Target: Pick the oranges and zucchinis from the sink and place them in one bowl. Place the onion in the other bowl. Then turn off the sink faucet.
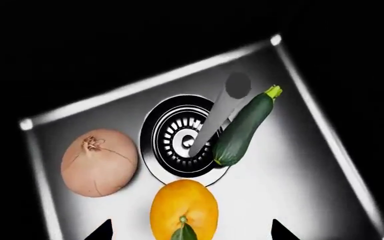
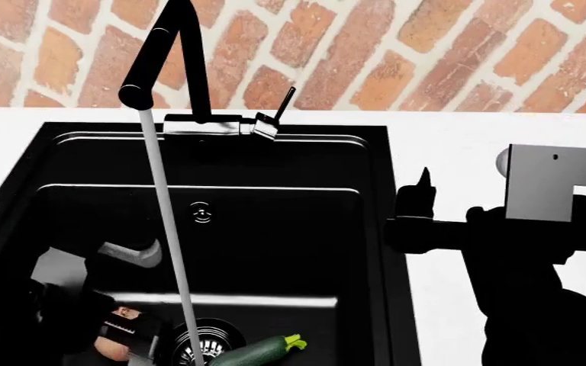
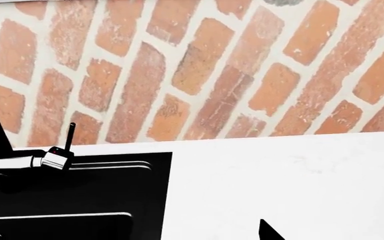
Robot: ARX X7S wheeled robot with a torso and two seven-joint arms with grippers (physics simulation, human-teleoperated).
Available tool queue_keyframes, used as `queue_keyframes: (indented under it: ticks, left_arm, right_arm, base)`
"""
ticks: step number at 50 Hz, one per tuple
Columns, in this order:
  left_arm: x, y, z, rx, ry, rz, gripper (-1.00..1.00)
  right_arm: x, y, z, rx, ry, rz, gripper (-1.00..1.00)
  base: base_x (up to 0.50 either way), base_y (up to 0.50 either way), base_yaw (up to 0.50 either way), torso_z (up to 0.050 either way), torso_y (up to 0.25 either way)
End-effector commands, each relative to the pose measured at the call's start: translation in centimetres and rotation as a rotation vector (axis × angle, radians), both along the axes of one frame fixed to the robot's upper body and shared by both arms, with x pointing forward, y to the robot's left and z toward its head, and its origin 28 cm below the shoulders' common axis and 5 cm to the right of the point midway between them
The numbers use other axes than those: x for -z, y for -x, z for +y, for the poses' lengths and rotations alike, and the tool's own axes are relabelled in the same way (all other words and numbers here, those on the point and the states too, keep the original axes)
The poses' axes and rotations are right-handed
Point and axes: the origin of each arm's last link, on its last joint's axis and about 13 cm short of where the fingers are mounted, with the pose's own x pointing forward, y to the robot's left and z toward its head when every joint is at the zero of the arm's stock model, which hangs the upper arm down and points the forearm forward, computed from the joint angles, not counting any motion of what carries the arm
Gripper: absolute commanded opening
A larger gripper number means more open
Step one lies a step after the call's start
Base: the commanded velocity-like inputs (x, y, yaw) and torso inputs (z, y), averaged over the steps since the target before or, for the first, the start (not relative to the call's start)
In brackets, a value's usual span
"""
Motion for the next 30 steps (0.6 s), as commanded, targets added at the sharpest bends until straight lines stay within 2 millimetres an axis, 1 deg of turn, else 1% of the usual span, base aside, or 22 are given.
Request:
queue_keyframes:
  ticks: [1, 5, 7, 9, 10, 13, 15, 18, 22, 26, 29, 30]
  left_arm:
    - [0.3, -0.5, -0.1, 0.004, 0.001, -0.016, 1.00]
    - [0.6, -0.8, -0.2, -0.020, -0.001, -0.019, 1.00]
    - [0.6, -0.9, 0.1, -0.027, -0.006, -0.022, 1.00]
    - [0.8, -1.0, 0.1, -0.019, -0.006, -0.022, 1.00]
    - [1.3, -0.8, 0.0, -0.006, -0.025, -0.013, 1.00]
    - [1.5, -0.8, -0.1, 0.001, -0.026, -0.001, 1.00]
    - [1.7, -0.9, -0.2, 0.015, -0.046, -0.026, 1.00]
    - [1.6, -1.1, -0.4, 0.010, -0.036, -0.020, 1.00]
    - [1.6, -1.1, -0.2, 0.006, -0.034, -0.025, 1.00]
    - [1.7, -1.2, -0.4, 0.002, -0.037, -0.028, 1.00]
    - [1.8, -1.2, -0.5, 0.006, -0.038, -0.027, 1.00]
    - [1.9, -1.2, -0.5, 0.012, -0.041, -0.026, 1.00]
  right_arm:
    - [0.3, 0.0, 0.1, -0.009, -0.013, 0.003, 1.00]
    - [0.4, 0.1, 0.1, -0.008, -0.012, 0.007, 1.00]
    - [0.4, 0.1, 0.1, -0.009, -0.010, 0.009, 1.00]
    - [0.3, 0.1, 0.1, -0.009, -0.009, 0.008, 1.00]
    - [0.2, 0.0, 0.1, -0.009, -0.006, 0.008, 1.00]
    - [0.0, 0.0, 0.1, -0.011, -0.004, 0.004, 1.00]
    - [0.1, 0.1, 0.2, -0.013, -0.009, 0.006, 1.00]
    - [0.4, 0.1, 0.2, -0.011, -0.014, 0.011, 1.00]
    - [0.4, 0.2, 0.1, -0.008, -0.019, 0.007, 1.00]
    - [0.2, 0.3, 0.0, -0.006, -0.017, 0.002, 1.00]
    - [-0.5, 0.2, 0.0, -0.010, 0.014, -0.009, 1.00]
    - [-1.5, 0.1, -0.1, -0.017, 0.051, -0.028, 1.00]
  base:
    - [0.00, 0.00, 0.00, 0.000, 0.000]
    - [0.00, 0.00, 0.00, 0.000, 0.000]
    - [0.00, 0.00, 0.00, 0.000, 0.000]
    - [0.00, 0.00, 0.00, 0.000, 0.000]
    - [0.00, 0.00, 0.00, 0.000, 0.000]
    - [0.00, 0.00, 0.00, 0.000, 0.000]
    - [0.00, 0.00, 0.00, 0.000, 0.000]
    - [0.00, 0.00, 0.00, 0.017, -0.042]
    - [0.00, 0.00, 0.00, 0.022, -0.076]
    - [0.00, 0.00, 0.00, 0.024, -0.097]
    - [0.00, 0.00, 0.00, 0.024, -0.096]
    - [0.00, 0.00, 0.00, 0.025, -0.096]
